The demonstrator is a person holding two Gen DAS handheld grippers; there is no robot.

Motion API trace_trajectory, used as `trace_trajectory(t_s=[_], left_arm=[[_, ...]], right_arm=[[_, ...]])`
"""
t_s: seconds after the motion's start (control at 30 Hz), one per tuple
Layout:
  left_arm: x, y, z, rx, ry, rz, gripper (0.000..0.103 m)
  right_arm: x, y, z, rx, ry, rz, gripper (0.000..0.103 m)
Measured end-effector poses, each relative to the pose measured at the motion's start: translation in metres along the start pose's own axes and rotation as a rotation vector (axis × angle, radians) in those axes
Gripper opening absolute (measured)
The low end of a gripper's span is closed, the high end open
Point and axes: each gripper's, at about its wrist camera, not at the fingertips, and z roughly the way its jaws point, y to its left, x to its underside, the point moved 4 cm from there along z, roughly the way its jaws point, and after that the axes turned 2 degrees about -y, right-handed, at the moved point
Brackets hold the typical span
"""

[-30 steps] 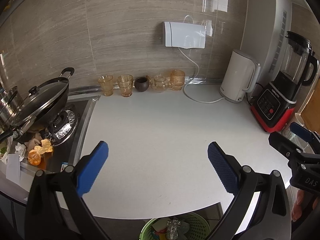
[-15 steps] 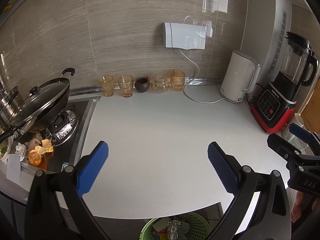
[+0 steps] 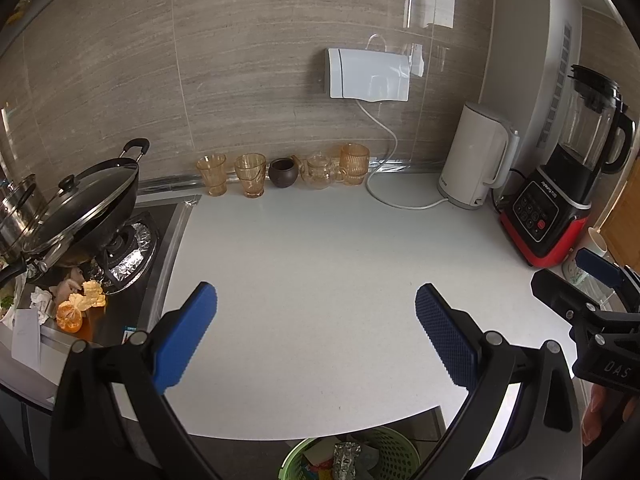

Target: Collect trash

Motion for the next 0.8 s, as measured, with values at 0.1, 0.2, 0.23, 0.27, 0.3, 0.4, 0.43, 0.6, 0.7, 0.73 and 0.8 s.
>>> trace_trajectory(t_s=[0.1,0.2,0.23,0.27,0.3,0.4,0.43,0.6,0.7,0.73,0.8], left_arm=[[-0.0007,-0.0001,-0.0005,-0.002,-0.004,0.002,0.095],[-0.0012,0.0001,-0.0006,-0.005,-0.008,0.001,0.095],[-0.0013,0.0003,-0.0003,-0.006,-0.008,-0.001,0.095],[-0.0013,0.0004,0.0001,-0.004,-0.007,-0.003,0.095],[-0.0012,0.0005,-0.0001,-0.001,-0.007,-0.005,0.095],[-0.0023,0.0012,0.0008,0.011,-0.005,-0.014,0.095],[-0.0027,0.0014,0.0007,0.017,-0.008,-0.018,0.095],[-0.0028,-0.0003,-0.0005,-0.001,-0.027,-0.006,0.095],[-0.0024,-0.0017,0.0010,0.000,-0.020,0.003,0.095],[-0.0018,-0.0018,0.0018,0.004,-0.014,0.001,0.095],[-0.0005,-0.0009,0.0036,0.008,-0.001,-0.007,0.095]], right_arm=[[0.0005,-0.0001,-0.0001,-0.001,0.000,0.004,0.101],[0.0012,0.0000,-0.0001,-0.002,0.001,0.004,0.101],[0.0015,0.0004,0.0001,-0.001,0.002,0.004,0.101],[0.0016,0.0001,-0.0001,-0.002,0.002,0.005,0.101],[0.0016,0.0001,-0.0002,-0.002,0.002,0.005,0.101],[0.0025,0.0000,0.0005,-0.003,0.003,0.006,0.101],[0.0025,-0.0003,0.0006,-0.003,0.004,0.006,0.101],[0.0049,-0.0004,0.0017,-0.008,0.010,0.012,0.101],[0.0050,0.0000,0.0016,-0.009,0.012,0.012,0.101],[0.0051,0.0002,0.0015,-0.009,0.012,0.012,0.101],[0.0052,-0.0002,0.0013,-0.007,0.012,0.013,0.101]])
